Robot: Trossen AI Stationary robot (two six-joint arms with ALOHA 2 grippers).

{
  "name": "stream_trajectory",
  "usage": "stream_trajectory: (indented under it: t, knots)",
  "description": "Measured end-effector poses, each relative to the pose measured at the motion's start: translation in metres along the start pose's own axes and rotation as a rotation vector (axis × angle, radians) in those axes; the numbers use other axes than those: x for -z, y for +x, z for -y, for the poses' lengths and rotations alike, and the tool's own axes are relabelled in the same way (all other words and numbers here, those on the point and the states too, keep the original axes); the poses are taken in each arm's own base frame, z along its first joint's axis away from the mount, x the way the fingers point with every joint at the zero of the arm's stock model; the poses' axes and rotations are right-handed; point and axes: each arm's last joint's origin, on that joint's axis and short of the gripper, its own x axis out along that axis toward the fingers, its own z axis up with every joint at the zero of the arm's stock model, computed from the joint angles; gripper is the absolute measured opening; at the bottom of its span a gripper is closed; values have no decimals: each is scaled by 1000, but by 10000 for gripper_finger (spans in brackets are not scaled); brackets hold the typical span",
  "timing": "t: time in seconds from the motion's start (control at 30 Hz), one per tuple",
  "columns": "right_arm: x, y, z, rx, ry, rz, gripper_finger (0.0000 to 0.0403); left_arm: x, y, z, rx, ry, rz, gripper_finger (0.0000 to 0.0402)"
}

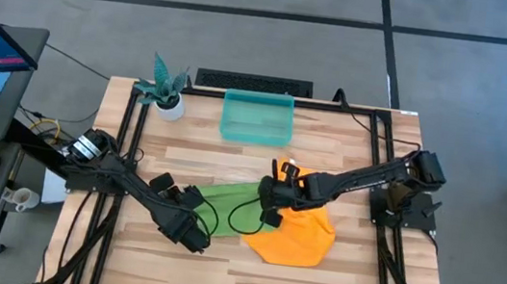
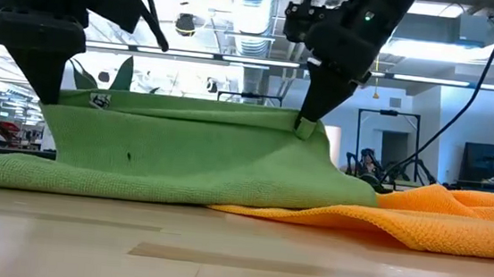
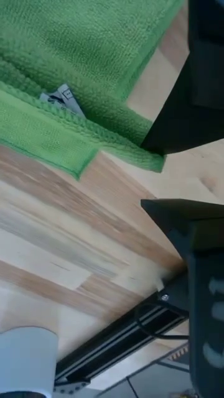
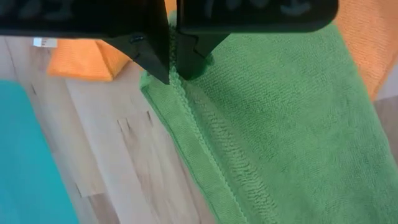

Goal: Roll microfiber towels into tight, uniform cylinder then place into a basket
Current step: Fold the green towel

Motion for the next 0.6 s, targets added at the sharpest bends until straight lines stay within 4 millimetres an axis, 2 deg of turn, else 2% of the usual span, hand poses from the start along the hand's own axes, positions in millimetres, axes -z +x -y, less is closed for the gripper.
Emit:
stream_trajectory:
  t: [0.2,0.43,0.6]
  knots:
    - [-2,3,7,-45,-26,-21,66,1,0,0,7,2,-20,116]
    - [-3,5,11,-34,-17,-22,141,2,0,-1,-10,24,-28,116]
    - [-6,8,21,-18,10,-25,191,0,0,-3,-40,29,39,116]
